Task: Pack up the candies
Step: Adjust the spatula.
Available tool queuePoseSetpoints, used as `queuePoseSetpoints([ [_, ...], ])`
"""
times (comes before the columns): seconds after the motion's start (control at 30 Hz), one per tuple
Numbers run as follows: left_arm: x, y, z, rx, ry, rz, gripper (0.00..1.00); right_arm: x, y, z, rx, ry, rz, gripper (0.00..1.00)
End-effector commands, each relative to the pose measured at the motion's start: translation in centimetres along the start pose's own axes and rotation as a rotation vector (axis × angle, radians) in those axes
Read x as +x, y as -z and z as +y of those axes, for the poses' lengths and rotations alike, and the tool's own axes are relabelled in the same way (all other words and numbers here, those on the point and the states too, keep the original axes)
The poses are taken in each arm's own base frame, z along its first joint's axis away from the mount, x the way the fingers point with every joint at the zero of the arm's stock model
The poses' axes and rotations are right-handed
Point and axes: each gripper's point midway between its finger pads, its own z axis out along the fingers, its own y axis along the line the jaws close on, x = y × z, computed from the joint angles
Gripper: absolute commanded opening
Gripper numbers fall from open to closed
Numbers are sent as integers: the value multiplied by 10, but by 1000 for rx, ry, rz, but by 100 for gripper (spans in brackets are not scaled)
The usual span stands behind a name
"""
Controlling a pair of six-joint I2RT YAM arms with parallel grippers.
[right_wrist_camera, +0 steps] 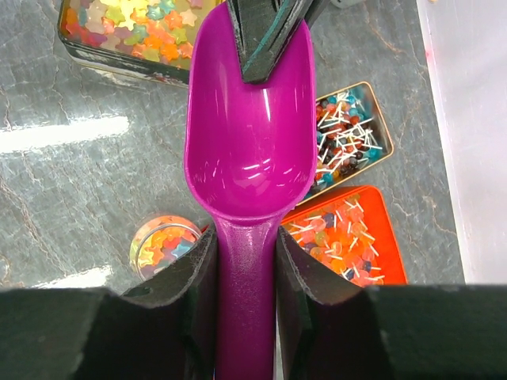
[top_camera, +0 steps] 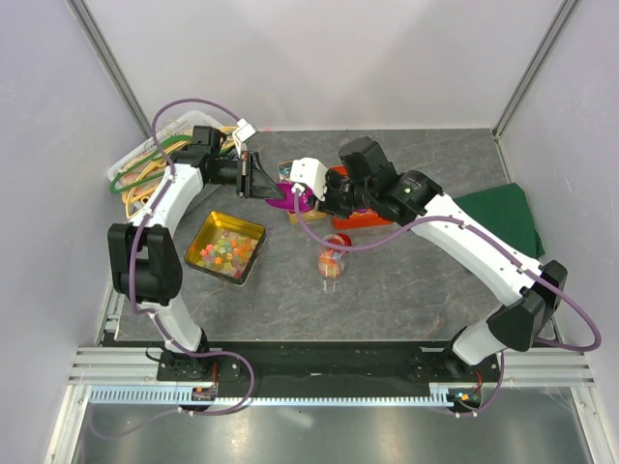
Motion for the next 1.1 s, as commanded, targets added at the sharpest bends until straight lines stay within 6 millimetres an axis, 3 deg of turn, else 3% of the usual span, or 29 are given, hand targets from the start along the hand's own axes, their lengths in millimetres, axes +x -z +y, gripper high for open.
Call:
queuePoseSetpoints([
  [0.0, -12, 18, -3, 59, 2, -65, 2, -15, 35, -12, 56, 33, -55, 38],
  [0.07, -13, 19, -5, 64, 2, -67, 2, -14, 35, -12, 57, 35, -51, 40],
  [0.13, -13, 19, -5, 66, 2, -69, 2, -12, 35, -12, 57, 38, -48, 53],
  [0.17, -13, 20, -6, 66, -1, -71, 2, -11, 35, -12, 55, 37, -43, 54],
  [0.33, -14, 22, -8, 69, -4, -77, 2, -8, 34, -8, 38, 43, -41, 45],
  [0.7, -15, 22, -15, 93, -3, -83, 2, -3, 18, -3, -10, 59, -35, 54],
  [1.07, -16, 23, -25, 117, -6, -88, 2, -3, 0, -5, -33, 62, -36, 54],
])
